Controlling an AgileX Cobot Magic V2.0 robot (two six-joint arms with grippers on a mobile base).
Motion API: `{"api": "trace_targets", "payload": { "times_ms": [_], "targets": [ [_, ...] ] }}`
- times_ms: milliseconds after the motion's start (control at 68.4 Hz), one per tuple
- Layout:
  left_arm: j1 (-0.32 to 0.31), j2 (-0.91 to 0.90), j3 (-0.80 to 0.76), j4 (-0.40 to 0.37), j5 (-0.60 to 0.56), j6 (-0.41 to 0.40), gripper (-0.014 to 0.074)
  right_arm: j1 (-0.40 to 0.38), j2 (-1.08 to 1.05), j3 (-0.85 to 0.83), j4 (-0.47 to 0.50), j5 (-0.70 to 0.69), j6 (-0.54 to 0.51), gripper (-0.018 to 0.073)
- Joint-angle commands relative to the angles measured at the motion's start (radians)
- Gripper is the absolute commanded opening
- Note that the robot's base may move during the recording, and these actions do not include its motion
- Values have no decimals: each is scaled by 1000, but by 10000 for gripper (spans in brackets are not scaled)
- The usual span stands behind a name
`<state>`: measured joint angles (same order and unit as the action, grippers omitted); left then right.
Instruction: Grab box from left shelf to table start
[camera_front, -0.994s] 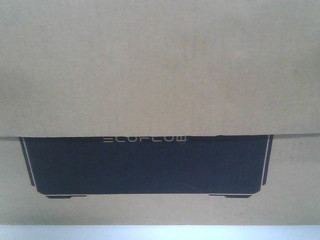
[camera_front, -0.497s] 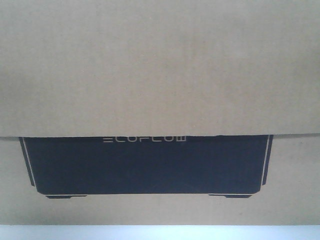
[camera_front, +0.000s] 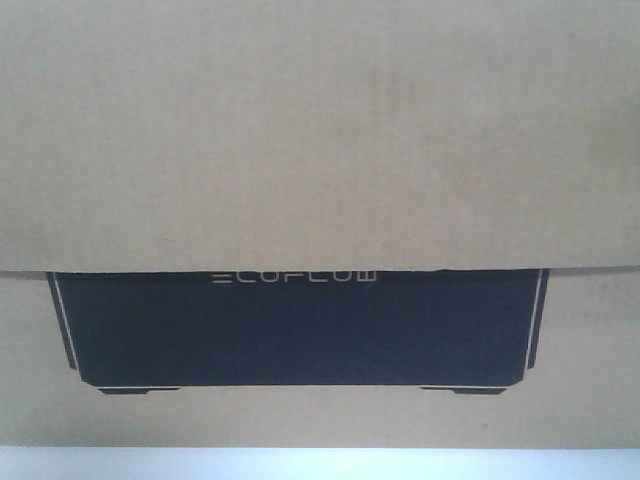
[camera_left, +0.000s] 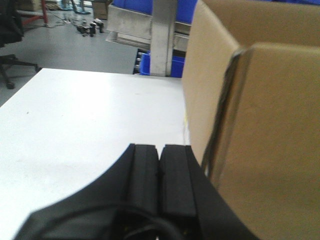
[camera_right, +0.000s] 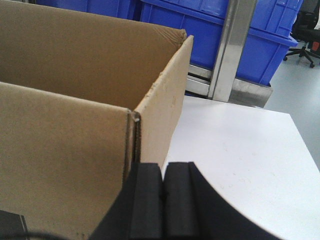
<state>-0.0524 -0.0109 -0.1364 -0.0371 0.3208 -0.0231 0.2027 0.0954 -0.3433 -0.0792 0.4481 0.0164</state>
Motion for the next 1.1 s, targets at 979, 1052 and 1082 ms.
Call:
{"api": "trace_targets", "payload": {
  "times_ms": [979, 1052, 1082],
  "targets": [
    [5, -17, 163, 0, -346, 8, -99, 0, 15, -27, -13, -91, -8, 59],
    [5, -17, 163, 0, -346, 8, -99, 0, 15, -27, -13, -91, -8, 59],
    [5, -17, 163, 0, -346, 8, -99, 0, 14, -21, -13, -99, -8, 59]
  ]
}}
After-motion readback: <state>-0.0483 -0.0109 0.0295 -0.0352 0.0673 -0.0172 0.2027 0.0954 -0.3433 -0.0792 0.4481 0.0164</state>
